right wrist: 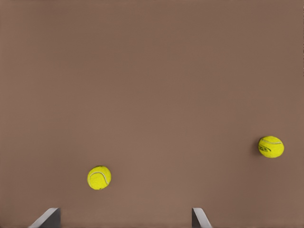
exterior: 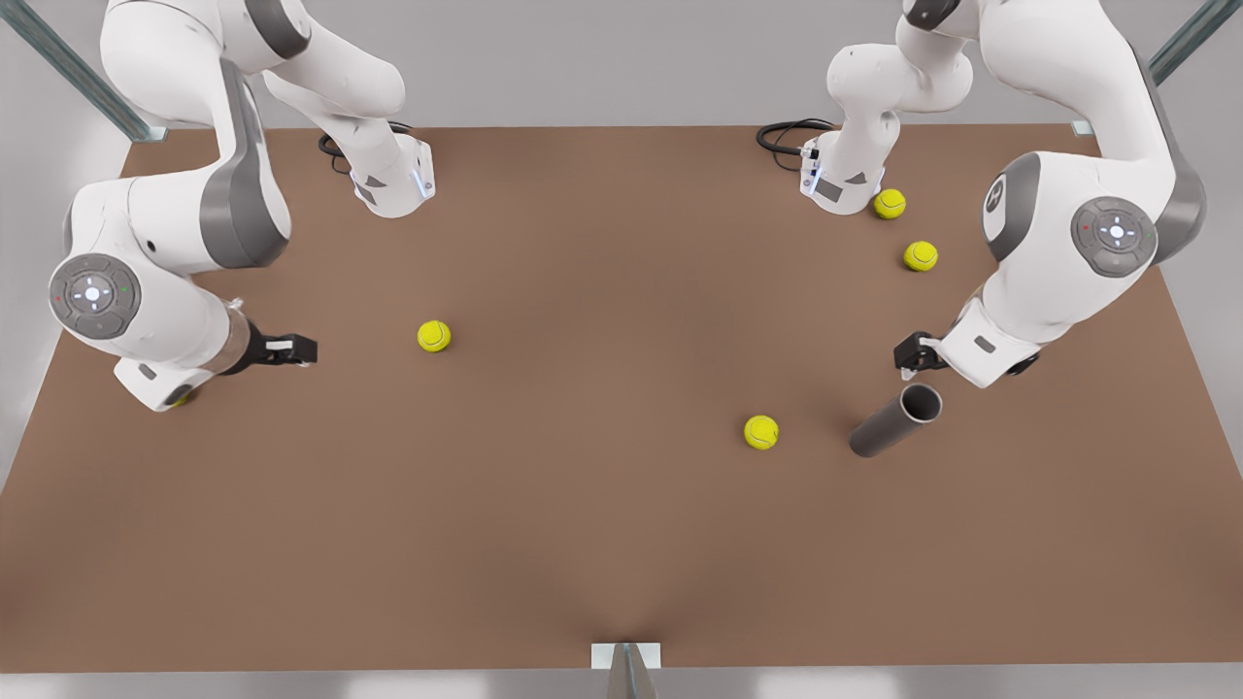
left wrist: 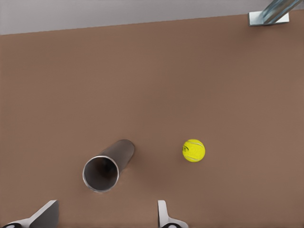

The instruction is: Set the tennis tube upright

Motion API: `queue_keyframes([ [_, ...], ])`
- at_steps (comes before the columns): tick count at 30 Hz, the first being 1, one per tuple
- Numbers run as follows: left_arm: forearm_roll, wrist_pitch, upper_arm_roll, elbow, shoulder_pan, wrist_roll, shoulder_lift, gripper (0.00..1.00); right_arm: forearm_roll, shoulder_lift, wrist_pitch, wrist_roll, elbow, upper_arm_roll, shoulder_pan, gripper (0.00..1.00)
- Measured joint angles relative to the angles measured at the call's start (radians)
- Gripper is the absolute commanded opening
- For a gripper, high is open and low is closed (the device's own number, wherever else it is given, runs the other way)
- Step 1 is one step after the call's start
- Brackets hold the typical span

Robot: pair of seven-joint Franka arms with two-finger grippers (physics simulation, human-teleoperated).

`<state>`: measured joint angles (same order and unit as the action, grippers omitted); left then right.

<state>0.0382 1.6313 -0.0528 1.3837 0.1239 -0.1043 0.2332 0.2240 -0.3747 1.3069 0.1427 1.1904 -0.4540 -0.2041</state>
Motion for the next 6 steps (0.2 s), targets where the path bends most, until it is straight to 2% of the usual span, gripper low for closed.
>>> queue_keyframes([
  [6,0.0,0.001,-0.001,0.0,0.001,0.0,0.0,1.0,0.0,-0.001,0.0,0.0,0.002,0.0,-0.003,1.0],
])
